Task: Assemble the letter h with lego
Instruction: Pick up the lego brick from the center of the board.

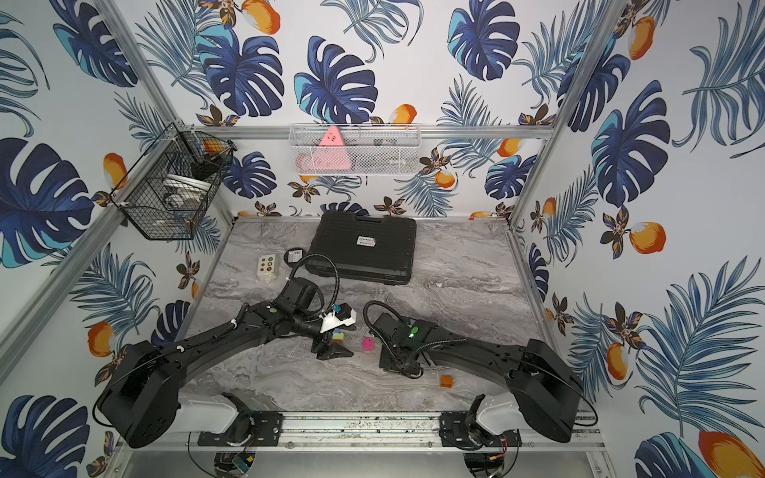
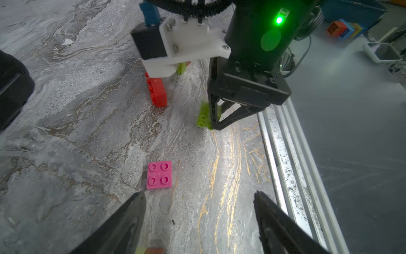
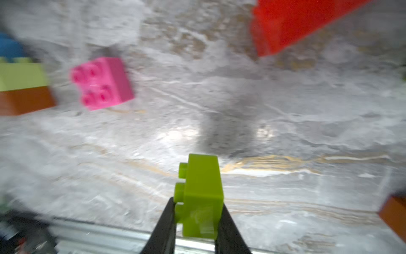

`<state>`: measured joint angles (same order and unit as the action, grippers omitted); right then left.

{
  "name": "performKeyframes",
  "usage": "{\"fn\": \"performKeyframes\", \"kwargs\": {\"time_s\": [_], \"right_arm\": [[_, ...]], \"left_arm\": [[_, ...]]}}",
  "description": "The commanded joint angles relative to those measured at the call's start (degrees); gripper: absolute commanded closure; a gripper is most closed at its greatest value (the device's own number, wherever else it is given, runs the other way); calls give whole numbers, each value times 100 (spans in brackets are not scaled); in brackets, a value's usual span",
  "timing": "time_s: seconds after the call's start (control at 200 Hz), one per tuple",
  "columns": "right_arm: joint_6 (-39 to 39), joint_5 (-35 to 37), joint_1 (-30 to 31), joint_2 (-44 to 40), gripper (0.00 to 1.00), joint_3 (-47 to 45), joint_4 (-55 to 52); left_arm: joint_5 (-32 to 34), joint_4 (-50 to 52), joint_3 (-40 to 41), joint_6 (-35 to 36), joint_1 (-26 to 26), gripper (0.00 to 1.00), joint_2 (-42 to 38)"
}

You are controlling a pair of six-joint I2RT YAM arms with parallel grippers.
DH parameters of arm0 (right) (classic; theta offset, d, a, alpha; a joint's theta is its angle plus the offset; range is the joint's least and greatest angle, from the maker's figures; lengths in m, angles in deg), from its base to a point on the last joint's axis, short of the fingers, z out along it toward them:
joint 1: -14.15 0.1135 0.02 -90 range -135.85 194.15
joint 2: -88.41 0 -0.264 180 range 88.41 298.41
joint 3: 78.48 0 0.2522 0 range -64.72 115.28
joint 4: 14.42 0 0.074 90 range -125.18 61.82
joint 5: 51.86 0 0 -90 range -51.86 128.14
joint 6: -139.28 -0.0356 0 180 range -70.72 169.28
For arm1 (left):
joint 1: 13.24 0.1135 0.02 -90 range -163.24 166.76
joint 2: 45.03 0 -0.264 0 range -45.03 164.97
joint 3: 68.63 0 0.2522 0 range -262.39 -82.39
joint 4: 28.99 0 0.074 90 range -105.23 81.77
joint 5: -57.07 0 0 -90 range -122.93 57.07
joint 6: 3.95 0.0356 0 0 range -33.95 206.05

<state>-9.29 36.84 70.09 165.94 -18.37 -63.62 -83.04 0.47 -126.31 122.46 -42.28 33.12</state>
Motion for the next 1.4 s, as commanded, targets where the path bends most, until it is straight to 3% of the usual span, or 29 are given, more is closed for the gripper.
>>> {"fn": "performKeyframes", "kwargs": {"time_s": [0.0, 0.341, 0.606, 0.817, 0.967, 1.102, 1.187, 1.398], "right_arm": [[248, -694, 22, -380, 73, -74, 1178], [230, -1995, 43, -339, 73, 36, 2603], [149, -2033, 34, -282, 73, 9, 2825], [132, -2043, 35, -230, 73, 14, 2870], [78, -1979, 29, -308, 70, -61, 2942], [60, -1867, 36, -347, 52, -163, 2855], [67, -1586, 17, -480, 43, -150, 2571], [-168, -481, -421, -1079, 40, -166, 1182]], "left_arm": [[-777, -75, 33, 314, 30, 16, -46], [-654, -245, 156, 385, 30, 18, -55], [-562, -8, 94, 570, 25, 44, -89], [-538, 179, 20, 746, 21, 78, -60], [-313, -20, 57, 578, 21, 77, -70], [-89, -189, 3, 301, 6, 77, 69], [382, -381, 10, 167, -62, 77, 157], [1566, -429, -9, 453, -659, 77, 573]]}}
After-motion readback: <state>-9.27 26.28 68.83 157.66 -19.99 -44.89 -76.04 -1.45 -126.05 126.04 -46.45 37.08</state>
